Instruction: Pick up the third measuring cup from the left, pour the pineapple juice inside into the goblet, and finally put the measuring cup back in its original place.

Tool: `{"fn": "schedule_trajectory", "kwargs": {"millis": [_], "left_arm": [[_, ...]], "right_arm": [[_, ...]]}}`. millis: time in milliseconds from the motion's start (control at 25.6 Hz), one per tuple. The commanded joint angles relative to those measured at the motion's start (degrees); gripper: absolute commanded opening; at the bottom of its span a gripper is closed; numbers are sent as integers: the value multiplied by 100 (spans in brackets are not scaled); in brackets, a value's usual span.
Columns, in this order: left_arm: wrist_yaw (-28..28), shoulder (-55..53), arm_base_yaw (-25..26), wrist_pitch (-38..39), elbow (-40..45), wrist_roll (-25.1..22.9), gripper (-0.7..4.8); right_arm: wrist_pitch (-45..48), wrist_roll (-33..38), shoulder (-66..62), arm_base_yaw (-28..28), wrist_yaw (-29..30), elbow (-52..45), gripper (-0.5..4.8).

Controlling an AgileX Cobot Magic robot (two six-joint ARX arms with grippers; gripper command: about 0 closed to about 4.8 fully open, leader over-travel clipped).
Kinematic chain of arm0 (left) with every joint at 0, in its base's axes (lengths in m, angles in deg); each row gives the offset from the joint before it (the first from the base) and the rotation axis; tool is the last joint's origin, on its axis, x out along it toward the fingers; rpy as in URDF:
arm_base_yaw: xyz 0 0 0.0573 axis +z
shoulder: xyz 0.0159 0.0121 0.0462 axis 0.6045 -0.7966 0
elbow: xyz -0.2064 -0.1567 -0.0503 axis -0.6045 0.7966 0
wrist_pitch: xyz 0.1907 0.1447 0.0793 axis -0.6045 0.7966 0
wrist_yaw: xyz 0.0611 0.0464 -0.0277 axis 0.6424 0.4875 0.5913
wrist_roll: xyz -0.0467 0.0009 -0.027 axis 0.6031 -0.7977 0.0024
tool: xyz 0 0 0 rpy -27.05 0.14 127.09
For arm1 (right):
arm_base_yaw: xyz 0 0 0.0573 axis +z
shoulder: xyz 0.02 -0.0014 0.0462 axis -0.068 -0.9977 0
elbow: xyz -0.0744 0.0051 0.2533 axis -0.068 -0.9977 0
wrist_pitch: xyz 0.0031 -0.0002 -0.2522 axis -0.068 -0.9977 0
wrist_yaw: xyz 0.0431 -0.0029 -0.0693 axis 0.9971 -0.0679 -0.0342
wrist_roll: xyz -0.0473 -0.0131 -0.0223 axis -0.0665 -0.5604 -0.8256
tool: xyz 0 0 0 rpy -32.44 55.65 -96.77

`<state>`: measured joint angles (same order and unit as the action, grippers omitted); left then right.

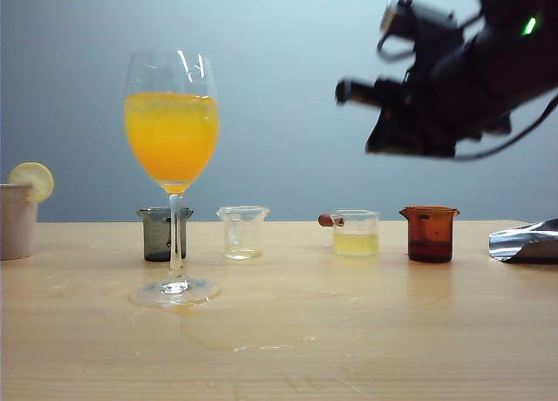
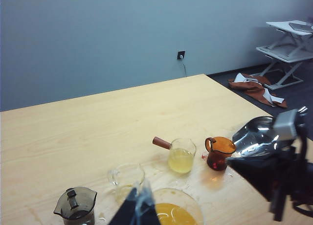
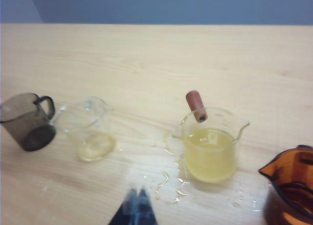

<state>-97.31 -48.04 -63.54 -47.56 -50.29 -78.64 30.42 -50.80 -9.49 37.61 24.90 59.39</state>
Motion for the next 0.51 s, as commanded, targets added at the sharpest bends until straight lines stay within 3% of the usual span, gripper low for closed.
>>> {"fn": "schedule_trajectory", "kwargs": {"millis": [39, 117, 235, 274, 509], "left_arm": [[-28, -13, 2, 46, -28, -24, -5], [-57, -11, 2, 85, -28, -24, -5], [-177, -11, 2, 256, -26, -24, -5], [-177, -11, 2, 326, -26, -24, -5], [-177, -13, 2, 699, -26, -24, -5]], "right_arm": [[802, 26, -758, 7, -15, 33, -5], [964, 24, -1029, 7, -28, 35, -3], [1167, 28, -1517, 7, -396, 44, 123], [1270, 28, -1644, 7, -479, 46, 192], [1427, 24, -2135, 4, -503, 356, 393]]}}
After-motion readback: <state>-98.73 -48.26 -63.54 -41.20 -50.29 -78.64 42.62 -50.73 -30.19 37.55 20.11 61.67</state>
